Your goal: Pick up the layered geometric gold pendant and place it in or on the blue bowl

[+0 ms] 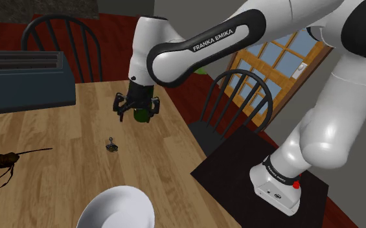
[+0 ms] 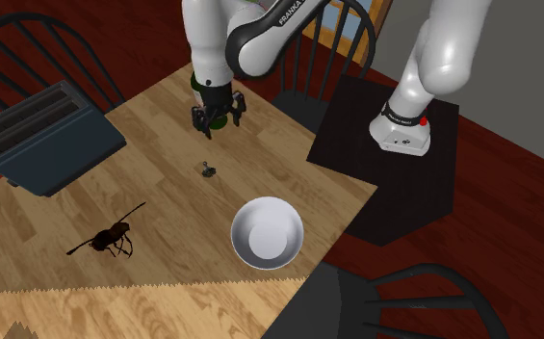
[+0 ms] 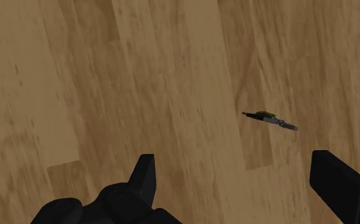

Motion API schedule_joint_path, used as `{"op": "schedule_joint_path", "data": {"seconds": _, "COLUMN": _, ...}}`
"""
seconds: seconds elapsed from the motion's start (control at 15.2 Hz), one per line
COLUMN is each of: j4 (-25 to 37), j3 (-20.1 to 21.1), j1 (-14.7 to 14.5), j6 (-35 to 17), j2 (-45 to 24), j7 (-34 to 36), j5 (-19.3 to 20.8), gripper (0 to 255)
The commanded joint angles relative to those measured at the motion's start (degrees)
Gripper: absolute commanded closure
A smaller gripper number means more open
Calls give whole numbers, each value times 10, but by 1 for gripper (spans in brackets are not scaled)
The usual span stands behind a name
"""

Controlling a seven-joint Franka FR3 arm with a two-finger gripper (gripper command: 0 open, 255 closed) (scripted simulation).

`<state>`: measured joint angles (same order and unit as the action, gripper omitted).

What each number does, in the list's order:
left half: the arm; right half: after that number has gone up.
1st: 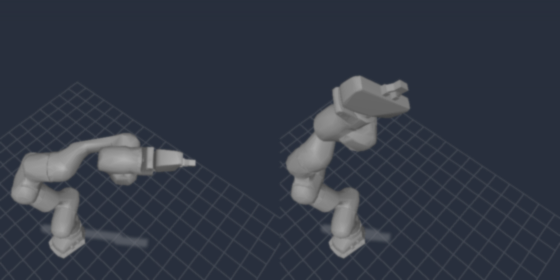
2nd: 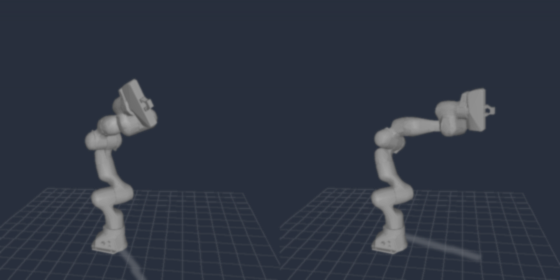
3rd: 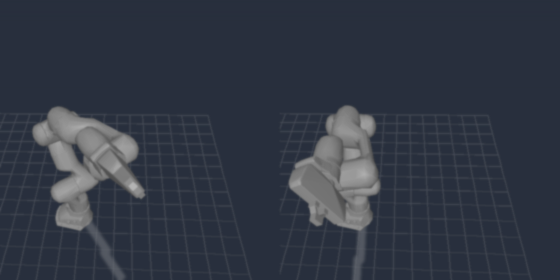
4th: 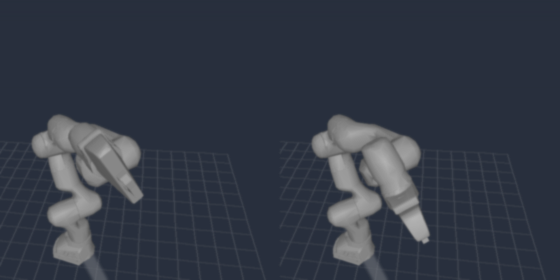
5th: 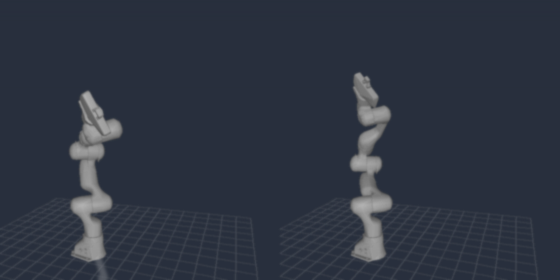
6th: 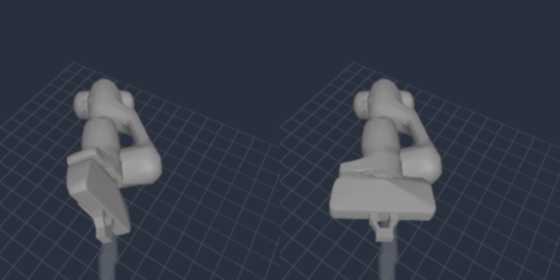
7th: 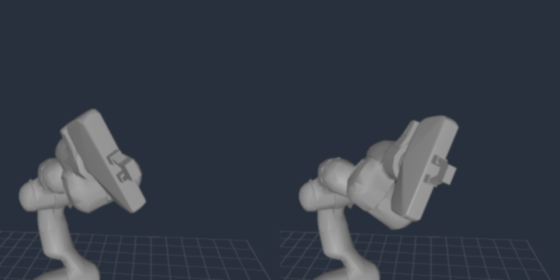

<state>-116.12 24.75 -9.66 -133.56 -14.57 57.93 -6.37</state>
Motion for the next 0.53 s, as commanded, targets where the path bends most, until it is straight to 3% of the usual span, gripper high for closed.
{"op": "schedule_joint_path", "data": {"seconds": 0.0, "j4": 44, "j3": -5, "j1": -15, "j6": -3, "j2": -50, "j7": 28, "j5": 20, "gripper": 0}}
{"op": "schedule_joint_path", "data": {"seconds": 0.33, "j4": 164, "j3": -24, "j1": -63, "j6": 6, "j2": -167, "j7": 86, "j5": 54, "gripper": 0}}
{"op": "schedule_joint_path", "data": {"seconds": 0.46, "j4": 171, "j3": -26, "j1": -68, "j6": 2, "j2": -179, "j7": 90, "j5": 56, "gripper": 0}}
